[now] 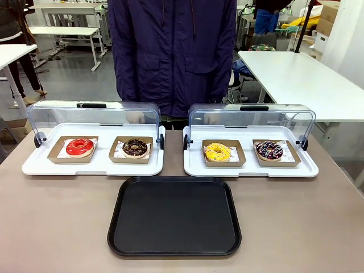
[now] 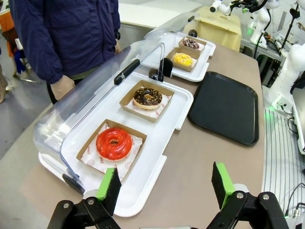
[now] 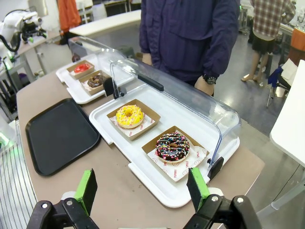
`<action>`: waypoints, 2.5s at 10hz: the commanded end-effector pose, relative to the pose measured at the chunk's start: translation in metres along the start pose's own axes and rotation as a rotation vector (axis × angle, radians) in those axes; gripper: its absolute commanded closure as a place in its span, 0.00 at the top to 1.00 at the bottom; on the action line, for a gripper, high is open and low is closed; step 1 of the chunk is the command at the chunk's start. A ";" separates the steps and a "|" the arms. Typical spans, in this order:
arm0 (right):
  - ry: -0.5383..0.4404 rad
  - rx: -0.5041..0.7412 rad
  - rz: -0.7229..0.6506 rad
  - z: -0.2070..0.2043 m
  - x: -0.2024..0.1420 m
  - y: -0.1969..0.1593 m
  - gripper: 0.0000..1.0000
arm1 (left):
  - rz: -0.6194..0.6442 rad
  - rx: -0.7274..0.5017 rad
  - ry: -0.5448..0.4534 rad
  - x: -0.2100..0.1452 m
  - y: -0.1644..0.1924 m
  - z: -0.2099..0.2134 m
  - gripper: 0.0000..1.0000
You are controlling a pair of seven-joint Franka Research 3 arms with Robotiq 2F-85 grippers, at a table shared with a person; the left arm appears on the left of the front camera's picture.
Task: Move the third donut from the left to the tray.
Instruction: Pick up the Paper togo box containing the Donut indicated by the person and place it on the Handle tray.
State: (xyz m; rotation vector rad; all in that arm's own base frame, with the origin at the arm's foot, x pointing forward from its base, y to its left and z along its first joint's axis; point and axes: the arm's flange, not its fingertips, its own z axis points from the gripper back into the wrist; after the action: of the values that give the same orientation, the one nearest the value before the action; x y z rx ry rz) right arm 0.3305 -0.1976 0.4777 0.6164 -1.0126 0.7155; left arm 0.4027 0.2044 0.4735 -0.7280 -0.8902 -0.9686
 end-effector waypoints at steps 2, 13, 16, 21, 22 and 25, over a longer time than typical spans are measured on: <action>-0.027 -0.004 0.025 -0.001 0.002 -0.003 1.00 | -0.013 -0.008 -0.007 0.001 -0.001 0.002 1.00; -0.027 -0.004 0.025 -0.001 0.002 -0.003 1.00 | -0.013 -0.008 -0.007 0.001 -0.001 0.002 1.00; -0.027 -0.004 0.025 -0.001 0.002 -0.003 1.00 | -0.013 -0.008 -0.007 0.001 -0.001 0.002 1.00; -0.027 -0.004 0.025 -0.001 0.002 -0.003 1.00 | -0.013 -0.008 -0.007 0.001 -0.001 0.002 1.00; -0.027 -0.004 0.025 -0.001 0.002 -0.003 1.00 | -0.013 -0.008 -0.007 0.001 -0.001 0.002 1.00; -0.027 -0.004 0.025 -0.001 0.002 -0.003 1.00 | -0.013 -0.008 -0.007 0.001 -0.001 0.002 1.00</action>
State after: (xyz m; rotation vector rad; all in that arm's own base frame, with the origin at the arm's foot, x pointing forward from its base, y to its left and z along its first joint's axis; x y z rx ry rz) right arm 0.3306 -0.1977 0.4776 0.6169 -1.0121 0.7156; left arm 0.4027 0.2044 0.4735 -0.7280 -0.8902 -0.9686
